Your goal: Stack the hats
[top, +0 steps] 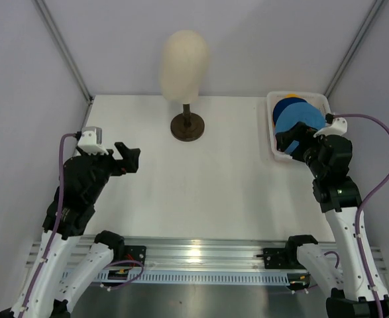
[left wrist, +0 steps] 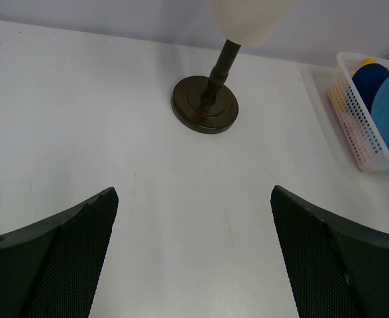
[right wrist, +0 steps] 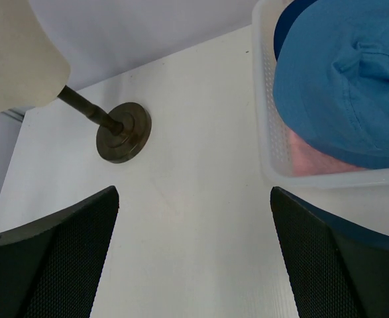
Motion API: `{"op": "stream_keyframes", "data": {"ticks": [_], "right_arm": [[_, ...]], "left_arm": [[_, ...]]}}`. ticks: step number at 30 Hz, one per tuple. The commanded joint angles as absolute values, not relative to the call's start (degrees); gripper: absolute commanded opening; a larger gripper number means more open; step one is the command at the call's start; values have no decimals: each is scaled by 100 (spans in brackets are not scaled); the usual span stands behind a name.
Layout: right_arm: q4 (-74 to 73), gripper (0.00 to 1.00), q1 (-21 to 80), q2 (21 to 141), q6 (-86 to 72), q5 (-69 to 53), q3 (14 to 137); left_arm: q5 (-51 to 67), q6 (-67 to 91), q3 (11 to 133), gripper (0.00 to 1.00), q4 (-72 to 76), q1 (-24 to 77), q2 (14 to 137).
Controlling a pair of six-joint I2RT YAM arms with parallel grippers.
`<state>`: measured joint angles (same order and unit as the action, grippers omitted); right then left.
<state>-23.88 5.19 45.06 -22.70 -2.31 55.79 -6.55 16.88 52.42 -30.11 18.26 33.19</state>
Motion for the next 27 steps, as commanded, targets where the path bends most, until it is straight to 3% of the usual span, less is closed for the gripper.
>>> {"op": "stream_keyframes", "data": {"ticks": [1, 8, 14, 21, 27], "right_arm": [[-1943, 99, 519, 4675, -2452, 148, 5941], [-2144, 99, 177, 5756, -2469, 386, 6486], [-1917, 99, -851, 6758, -2987, -192, 6706], [-1794, 86, -1248, 7426, -2962, -221, 6908], [-1442, 81, -1257, 7804, -2725, -369, 6715]], "left_arm": [[-536, 1626, 5599, 99, -2769, 1854, 3436], [-562, 1117, 5116, 99, -2479, 1846, 3332], [-781, 1072, 4650, 100, -2408, 1846, 2901], [-888, 1072, 4597, 99, -2355, 1846, 2821], [-835, 1081, 4623, 99, -2408, 1846, 2874]]}}
